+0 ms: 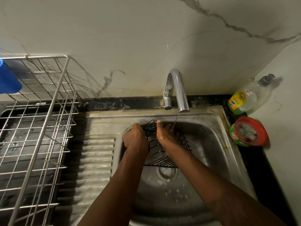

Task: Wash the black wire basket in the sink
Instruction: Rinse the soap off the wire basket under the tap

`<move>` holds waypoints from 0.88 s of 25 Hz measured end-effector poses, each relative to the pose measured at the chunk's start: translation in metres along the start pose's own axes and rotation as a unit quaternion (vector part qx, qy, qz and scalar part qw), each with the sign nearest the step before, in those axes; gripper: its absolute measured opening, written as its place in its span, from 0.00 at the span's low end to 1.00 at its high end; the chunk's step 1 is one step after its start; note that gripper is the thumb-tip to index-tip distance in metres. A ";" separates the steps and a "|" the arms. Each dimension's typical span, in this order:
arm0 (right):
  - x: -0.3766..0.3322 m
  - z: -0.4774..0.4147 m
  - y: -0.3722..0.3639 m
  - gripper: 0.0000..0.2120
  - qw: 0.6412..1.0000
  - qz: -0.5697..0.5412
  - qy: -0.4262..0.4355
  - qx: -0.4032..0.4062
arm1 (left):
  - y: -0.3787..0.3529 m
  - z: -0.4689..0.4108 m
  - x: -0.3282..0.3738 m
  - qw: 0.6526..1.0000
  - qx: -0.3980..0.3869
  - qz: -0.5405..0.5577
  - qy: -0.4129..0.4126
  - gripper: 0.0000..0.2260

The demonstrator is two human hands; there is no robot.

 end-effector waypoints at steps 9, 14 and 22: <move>0.008 -0.009 0.007 0.38 0.996 -0.016 -0.076 0.042 | 0.010 -0.016 -0.003 0.999 0.014 -0.034 -0.006 0.23; -0.012 0.049 -0.028 0.38 0.989 0.100 0.105 0.010 | 0.020 -0.019 -0.012 0.999 0.006 -0.045 0.002 0.19; 0.099 -0.021 0.027 0.31 0.996 -0.084 0.015 0.037 | 0.000 -0.009 -0.012 0.997 -0.026 -0.041 -0.065 0.08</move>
Point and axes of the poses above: each hand's wrist, its own z-axis away from the middle knuckle, its own y-axis out of the back of the hand, x = y × z, the point moved 3 cm from there along -z, towards the middle knuckle, and after that the axes turned 6 degrees about -x, right-handed, at the moved point
